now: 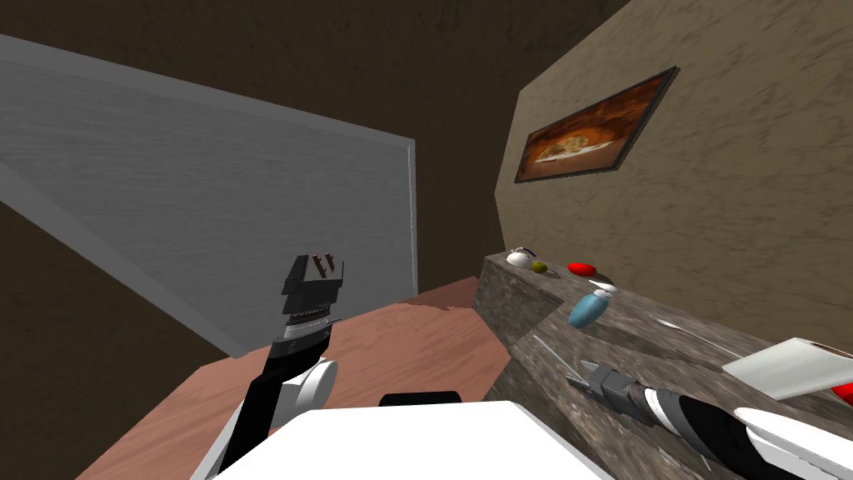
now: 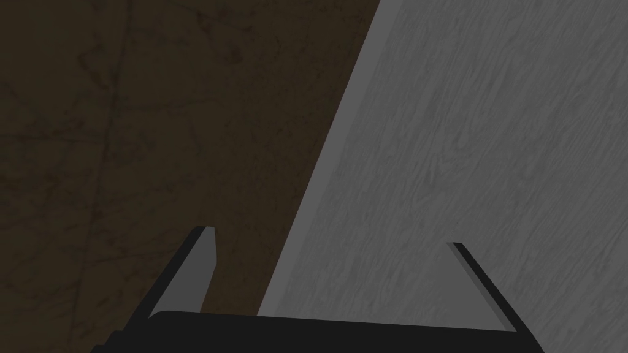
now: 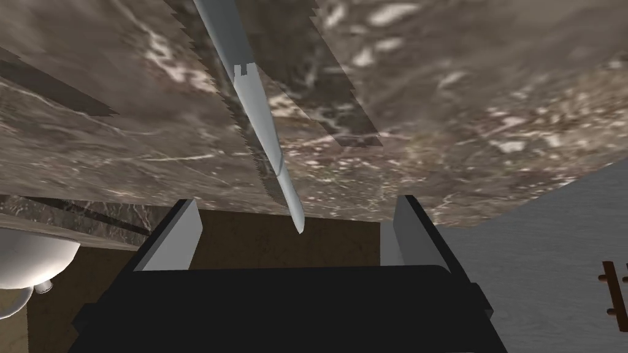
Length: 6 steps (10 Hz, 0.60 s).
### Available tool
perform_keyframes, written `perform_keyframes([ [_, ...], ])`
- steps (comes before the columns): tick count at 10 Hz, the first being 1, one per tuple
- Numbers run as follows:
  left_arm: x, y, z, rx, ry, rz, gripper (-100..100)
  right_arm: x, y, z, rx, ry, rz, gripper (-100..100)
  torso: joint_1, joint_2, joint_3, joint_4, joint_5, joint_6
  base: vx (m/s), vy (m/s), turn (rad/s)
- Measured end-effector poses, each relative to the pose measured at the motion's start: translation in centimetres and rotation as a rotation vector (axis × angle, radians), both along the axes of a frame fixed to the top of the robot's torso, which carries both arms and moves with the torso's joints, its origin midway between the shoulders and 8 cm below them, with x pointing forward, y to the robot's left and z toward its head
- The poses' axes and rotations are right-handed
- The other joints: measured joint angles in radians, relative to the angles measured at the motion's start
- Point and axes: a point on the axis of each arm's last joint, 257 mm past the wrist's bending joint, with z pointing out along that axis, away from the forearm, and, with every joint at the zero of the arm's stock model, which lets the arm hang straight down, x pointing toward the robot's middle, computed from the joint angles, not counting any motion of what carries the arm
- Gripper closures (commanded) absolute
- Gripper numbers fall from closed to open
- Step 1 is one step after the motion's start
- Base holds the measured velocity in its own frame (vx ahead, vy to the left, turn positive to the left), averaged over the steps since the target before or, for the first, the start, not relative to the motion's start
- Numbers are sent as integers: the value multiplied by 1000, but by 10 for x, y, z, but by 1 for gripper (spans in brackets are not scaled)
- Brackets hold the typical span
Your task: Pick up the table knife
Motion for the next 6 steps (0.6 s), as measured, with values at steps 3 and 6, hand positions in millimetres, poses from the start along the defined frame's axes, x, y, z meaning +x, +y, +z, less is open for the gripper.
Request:
perform_keyframes([
  [3, 0, 0, 0, 0, 0, 0, 0, -27, -25, -1, -63, 80, 20, -100, 0, 0, 0, 0, 0, 0, -11, 33, 22],
  [6, 0, 0, 0, 0, 0, 0, 0, -32, -35, 3, -86, 106, 28, -100, -2, -1, 0, 0, -1, 0, 14, -5, -51],
])
